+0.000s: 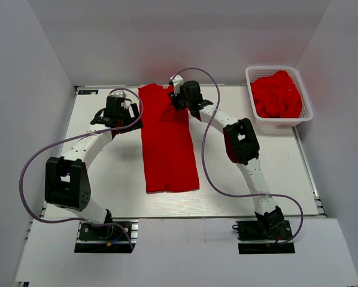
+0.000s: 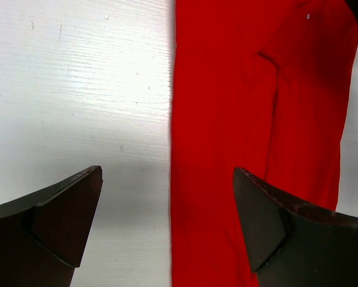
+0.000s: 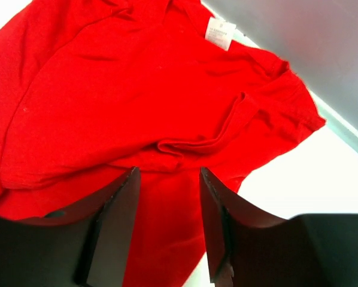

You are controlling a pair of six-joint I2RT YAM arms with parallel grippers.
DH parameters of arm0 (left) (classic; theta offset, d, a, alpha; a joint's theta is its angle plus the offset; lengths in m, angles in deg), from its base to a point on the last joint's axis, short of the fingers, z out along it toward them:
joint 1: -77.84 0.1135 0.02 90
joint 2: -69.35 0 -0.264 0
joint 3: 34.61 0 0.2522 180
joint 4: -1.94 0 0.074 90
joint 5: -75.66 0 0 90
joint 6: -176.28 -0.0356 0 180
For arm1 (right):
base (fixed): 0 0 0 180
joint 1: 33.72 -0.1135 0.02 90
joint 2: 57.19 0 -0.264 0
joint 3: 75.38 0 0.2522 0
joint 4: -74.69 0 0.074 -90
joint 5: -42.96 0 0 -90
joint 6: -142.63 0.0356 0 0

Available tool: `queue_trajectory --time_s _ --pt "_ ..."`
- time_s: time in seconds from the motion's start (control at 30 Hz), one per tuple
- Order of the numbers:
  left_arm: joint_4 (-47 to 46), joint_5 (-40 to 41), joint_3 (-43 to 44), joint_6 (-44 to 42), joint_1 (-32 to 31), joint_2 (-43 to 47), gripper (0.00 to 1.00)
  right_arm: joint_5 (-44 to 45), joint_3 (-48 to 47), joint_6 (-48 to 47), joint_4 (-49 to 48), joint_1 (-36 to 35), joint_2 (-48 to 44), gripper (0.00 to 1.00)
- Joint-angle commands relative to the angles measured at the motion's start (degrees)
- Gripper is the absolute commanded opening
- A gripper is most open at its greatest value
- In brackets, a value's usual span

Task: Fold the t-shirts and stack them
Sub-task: Rotate the tshirt 80 degrees

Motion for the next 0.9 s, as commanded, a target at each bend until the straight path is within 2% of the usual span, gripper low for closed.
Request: queue_trajectory --time_s 0.0,0.07,0.1,0.63,0.7,0.87 --pt "0.4 0.6 1.7 -0.5 -0.1 0.9 1.00 -0.4 -2.6 0.3 -1.5 -0.2 1.4 0.51" --pt "0.4 0.6 1.7 -0.5 -0.1 0.9 1.00 -0.3 -3.3 1.1 -2.0 0.0 2.3 0.51" --pt "0.4 0.6 1.7 -0.5 -0.1 0.4 1.00 -0.3 -3.6 1.1 -2.3 -0.1 2.6 0.54" --pt "0.9 1.2 2.2 -0.5 -0.1 -0.1 1.00 -0.2 -7.4 2.8 -3.9 -0.3 6.8 0.57" --pt "0.9 1.2 2.2 -0.5 -0.1 -0.1 1.00 -0.6 -8.0 2.9 -3.7 -0.4 7.1 0.51" --pt "0.9 1.2 2.2 -0.5 0.5 -0.1 1.00 -1.5 -9.2 2.1 -3.5 -0.7 7.7 0.49"
